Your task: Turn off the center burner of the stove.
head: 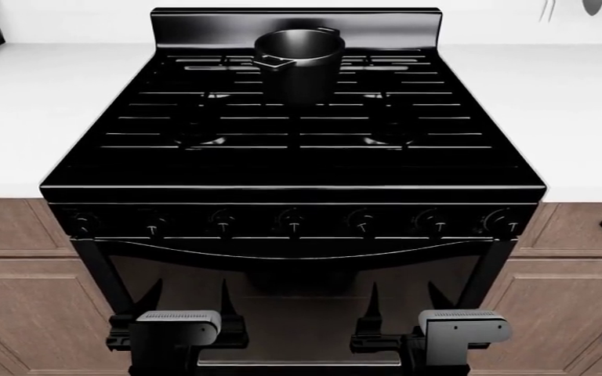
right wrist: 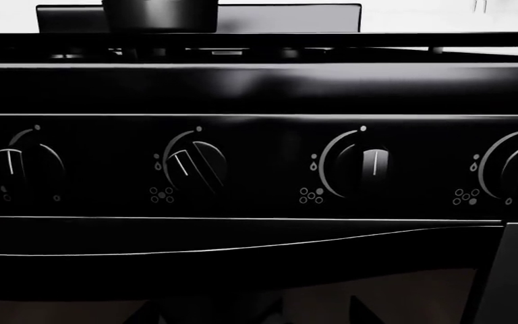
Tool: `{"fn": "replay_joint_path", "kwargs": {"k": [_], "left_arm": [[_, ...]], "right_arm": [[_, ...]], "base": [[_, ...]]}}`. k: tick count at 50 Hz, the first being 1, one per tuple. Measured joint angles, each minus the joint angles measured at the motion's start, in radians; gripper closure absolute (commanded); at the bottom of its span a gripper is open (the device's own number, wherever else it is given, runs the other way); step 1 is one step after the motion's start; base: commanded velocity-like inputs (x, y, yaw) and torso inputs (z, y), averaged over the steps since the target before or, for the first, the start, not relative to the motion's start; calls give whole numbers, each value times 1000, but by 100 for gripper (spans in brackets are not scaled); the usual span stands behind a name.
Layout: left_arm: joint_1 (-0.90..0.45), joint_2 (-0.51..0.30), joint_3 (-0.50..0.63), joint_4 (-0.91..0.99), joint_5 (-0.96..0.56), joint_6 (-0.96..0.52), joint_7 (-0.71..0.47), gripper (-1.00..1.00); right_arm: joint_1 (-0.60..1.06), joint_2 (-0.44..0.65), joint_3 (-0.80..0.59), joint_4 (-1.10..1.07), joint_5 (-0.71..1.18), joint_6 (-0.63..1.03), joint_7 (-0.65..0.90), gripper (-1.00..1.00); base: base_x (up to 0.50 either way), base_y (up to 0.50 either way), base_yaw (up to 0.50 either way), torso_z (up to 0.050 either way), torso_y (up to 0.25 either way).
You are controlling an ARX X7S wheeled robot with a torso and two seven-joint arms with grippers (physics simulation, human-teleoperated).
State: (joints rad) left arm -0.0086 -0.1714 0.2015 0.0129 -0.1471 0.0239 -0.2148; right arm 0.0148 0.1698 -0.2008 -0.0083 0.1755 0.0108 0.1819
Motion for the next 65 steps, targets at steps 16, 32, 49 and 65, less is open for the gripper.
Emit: {"fn": "replay_joint_path", "kwargs": {"k": [16, 32, 49, 65], "left_arm": [[-2, -6, 8, -1, -7, 3, -10, -100], [58, -25, 3, 262, -17, -60, -68, -100], [77, -70, -3, 586, -22, -164, -117, -100], [78, -81, 7, 614, -29, -148, -129, -100]], "right_arm": [[1, 7, -9, 0, 8, -3, 8, -100], [0, 14, -15, 0, 20, -8, 13, -100], [-2, 23, -37, -90, 20, 45, 44, -100], [6, 30, -73, -129, 15, 76, 45, -100]], "base": [[56, 0, 0, 0, 0], [56, 0, 0, 0, 0], [57, 0, 0, 0, 0], [57, 0, 0, 0, 0]]}}
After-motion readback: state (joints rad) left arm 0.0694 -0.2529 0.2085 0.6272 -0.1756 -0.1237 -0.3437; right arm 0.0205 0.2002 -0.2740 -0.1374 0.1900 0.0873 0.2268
